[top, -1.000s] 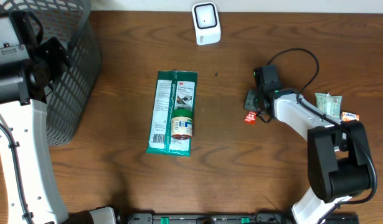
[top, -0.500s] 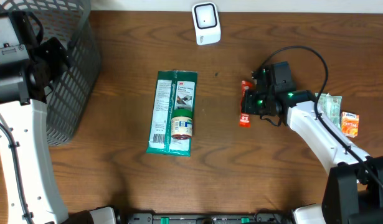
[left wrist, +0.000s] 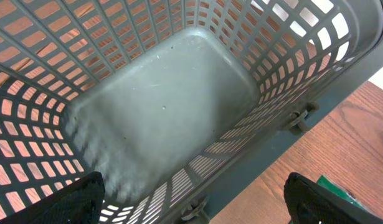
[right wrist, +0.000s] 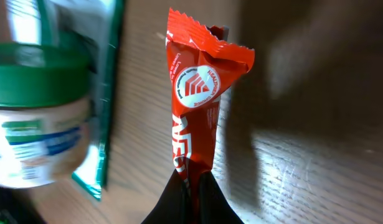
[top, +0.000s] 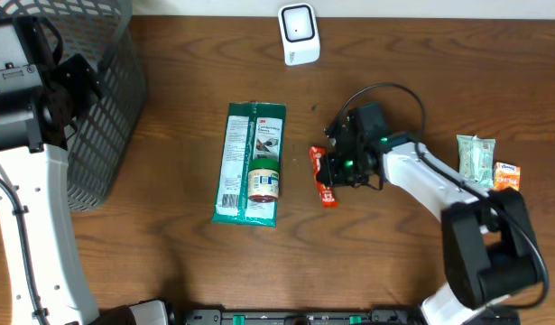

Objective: Scan the item barcode

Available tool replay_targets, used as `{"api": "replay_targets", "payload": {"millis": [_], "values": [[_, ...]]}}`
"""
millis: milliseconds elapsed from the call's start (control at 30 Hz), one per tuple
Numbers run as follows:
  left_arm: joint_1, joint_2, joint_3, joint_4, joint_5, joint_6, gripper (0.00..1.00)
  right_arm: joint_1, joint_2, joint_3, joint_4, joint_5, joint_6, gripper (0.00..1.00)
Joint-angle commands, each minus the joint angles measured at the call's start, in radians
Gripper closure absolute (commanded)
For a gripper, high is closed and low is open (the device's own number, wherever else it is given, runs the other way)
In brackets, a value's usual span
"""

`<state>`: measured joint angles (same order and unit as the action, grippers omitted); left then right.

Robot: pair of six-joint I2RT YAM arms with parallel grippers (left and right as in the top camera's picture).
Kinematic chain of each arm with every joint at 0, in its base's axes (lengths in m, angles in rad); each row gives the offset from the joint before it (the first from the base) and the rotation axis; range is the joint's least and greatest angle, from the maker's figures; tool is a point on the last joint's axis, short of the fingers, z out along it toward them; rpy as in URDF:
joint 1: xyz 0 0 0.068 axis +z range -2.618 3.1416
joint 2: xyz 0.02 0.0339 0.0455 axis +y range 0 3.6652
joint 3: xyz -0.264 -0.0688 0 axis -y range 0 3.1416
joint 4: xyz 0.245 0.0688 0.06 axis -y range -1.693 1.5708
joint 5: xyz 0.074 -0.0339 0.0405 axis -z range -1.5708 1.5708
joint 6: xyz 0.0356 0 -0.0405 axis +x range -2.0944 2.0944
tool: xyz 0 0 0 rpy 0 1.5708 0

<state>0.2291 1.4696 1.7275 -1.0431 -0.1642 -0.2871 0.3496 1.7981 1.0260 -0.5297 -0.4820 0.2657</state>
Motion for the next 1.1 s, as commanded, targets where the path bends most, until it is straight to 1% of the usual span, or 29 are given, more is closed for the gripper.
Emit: {"api": "replay_targets", "payload": {"millis": [0, 200, 267, 433, 500, 667, 1067], "values": [[0.005, 0.0, 0.006, -0.001, -0.013, 0.01, 0.08, 0.0, 0.046, -0.01, -0.008, -0.014, -0.02, 0.99], [0.005, 0.0, 0.006, 0.0, -0.013, 0.01, 0.08, -0.026, 0.053, -0.01, -0.052, -0.013, -0.021, 0.99], [0.005, 0.0, 0.006, 0.0, -0.013, 0.01, 0.07, -0.037, 0.053, -0.01, -0.07, 0.011, -0.045, 0.99], [0.005, 0.0, 0.006, 0.0, -0.013, 0.01, 0.08, -0.05, 0.053, -0.01, -0.126, 0.228, -0.05, 0.99], [0.005, 0.0, 0.006, 0.0, -0.013, 0.01, 0.08, -0.05, 0.053, -0.01, -0.138, 0.277, -0.051, 0.99], [0.005, 0.0, 0.006, 0.0, -0.013, 0.01, 0.07, -0.049, 0.053, -0.01, -0.143, 0.283, -0.096, 0.99], [0.005, 0.0, 0.006, 0.0, -0.013, 0.01, 0.08, -0.049, 0.053, -0.01, -0.121, 0.283, -0.107, 0.99]]}}
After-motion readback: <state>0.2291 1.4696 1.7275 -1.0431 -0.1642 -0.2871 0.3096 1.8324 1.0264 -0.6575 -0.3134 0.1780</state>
